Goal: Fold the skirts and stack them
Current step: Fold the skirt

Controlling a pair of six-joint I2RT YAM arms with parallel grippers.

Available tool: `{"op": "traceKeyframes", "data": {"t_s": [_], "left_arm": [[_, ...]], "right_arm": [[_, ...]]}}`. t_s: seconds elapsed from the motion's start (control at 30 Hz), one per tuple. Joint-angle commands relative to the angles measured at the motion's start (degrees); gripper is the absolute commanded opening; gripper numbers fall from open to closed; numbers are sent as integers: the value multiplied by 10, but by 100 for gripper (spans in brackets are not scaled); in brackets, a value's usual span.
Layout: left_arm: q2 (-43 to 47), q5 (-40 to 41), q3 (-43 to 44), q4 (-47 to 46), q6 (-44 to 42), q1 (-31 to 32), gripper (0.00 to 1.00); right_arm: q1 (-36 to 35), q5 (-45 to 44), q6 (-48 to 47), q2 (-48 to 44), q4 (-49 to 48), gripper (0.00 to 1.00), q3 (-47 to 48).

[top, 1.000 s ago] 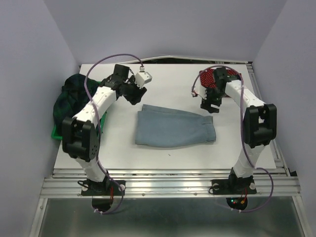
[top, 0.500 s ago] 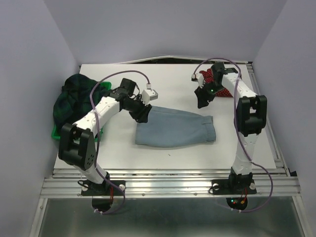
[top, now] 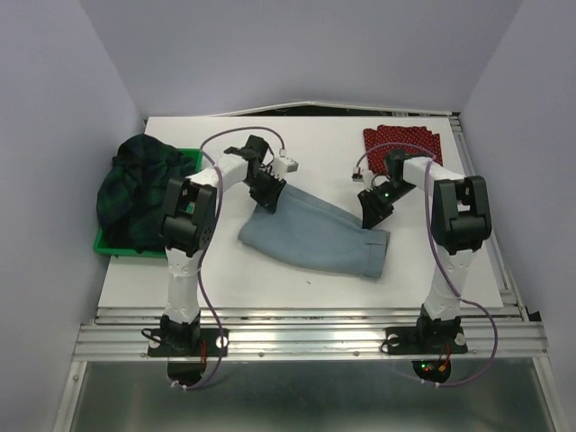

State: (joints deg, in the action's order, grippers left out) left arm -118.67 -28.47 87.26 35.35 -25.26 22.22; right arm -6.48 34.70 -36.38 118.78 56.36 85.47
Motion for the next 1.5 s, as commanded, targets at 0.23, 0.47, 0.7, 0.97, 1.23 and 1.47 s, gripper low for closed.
{"op": "traceKeyframes", "data": {"t_s": [0.23,0.47,0.7,0.97,1.23,1.47], "left_arm": [[-262,174,542,71,-50,-24,41],[-73,177,384,-89,9,-30,57],[162,165,116,-82,97,-1,57],[198,101,-116,-57,117,12,46],[22,137,2,-35,29,23,47],[-116,130,177,18,-44,44,45]], "right_arm": [[-136,191,202,-64,-77,47,-92],[-156,264,361,-80,-217,67,-103],[-125,189,510,-168,-340,67,-217],[-125,127,605,-165,-471,56,-282],[-125,121,663,-148,-535,31,-337],[-158,127,699,-117,-627,1,-392]]}}
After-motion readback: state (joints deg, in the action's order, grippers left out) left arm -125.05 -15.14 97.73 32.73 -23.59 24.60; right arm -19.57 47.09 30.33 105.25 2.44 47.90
